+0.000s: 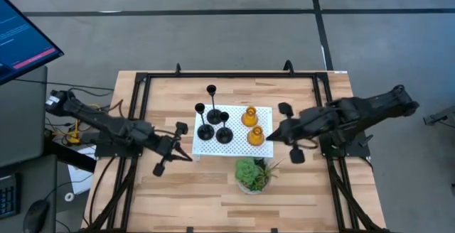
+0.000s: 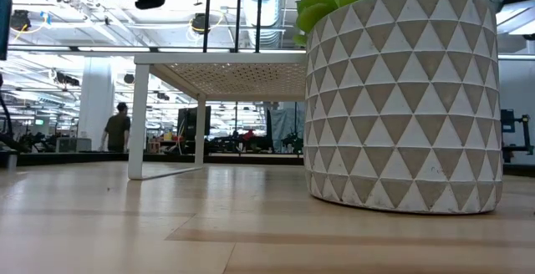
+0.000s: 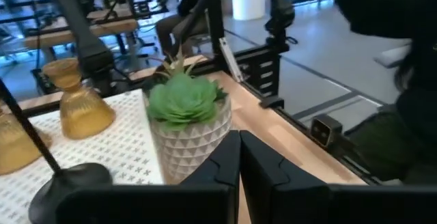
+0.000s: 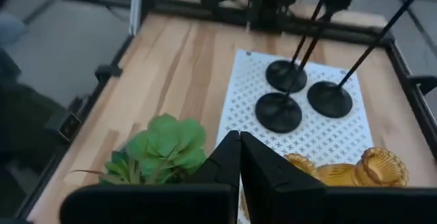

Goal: Pick & Place candle stick holders
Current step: Return to Home Position

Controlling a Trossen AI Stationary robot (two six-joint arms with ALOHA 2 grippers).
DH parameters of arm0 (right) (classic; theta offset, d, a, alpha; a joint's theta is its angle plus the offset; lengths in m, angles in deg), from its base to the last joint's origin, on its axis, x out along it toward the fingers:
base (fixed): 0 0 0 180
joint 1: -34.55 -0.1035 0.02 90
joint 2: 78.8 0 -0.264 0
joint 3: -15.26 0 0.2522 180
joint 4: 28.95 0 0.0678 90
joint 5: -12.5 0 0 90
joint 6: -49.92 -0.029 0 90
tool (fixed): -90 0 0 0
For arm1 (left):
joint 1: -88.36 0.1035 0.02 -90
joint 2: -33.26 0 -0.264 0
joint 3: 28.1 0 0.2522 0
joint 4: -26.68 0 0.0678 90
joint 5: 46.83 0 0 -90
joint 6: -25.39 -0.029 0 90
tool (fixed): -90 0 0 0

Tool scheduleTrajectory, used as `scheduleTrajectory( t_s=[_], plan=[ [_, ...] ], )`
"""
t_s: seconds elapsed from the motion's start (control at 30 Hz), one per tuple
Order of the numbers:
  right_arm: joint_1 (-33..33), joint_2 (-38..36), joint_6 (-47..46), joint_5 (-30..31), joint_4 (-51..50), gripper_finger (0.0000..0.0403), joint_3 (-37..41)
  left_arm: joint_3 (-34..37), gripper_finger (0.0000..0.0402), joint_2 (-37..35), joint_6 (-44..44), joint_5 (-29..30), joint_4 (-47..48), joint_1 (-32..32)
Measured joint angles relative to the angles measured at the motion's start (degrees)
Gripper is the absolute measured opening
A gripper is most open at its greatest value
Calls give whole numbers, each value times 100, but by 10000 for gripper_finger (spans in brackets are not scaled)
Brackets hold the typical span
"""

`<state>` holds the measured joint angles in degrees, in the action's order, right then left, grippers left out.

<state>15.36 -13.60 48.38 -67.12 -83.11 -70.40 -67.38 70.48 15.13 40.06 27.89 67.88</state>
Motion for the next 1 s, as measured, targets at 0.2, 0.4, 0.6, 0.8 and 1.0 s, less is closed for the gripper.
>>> scheduleTrajectory(
  t_s=[0.2, 0.4, 0.6, 0.8, 1.0],
  plan=[
    [89, -1069, 19, 1, 772, 0, 1096, 0, 8, -168, 24, -404, 42, 757],
    [344, -1677, 47, 16, 970, 0, 1721, 0, 8, -224, 24, -1030, 126, 1544],
    [565, -2089, 61, 14, 1134, 0, 2163, 4, 8, -543, 28, -1087, 292, 2088],
    [611, -2553, 46, -130, 1333, 0, 2561, 2, 8, -1312, 180, -1221, 1146, 2026],
    [609, -2998, 63, -156, 1440, 0, 2875, 2, 8, -1886, 283, -1459, 1606, 1795]
  ],
)
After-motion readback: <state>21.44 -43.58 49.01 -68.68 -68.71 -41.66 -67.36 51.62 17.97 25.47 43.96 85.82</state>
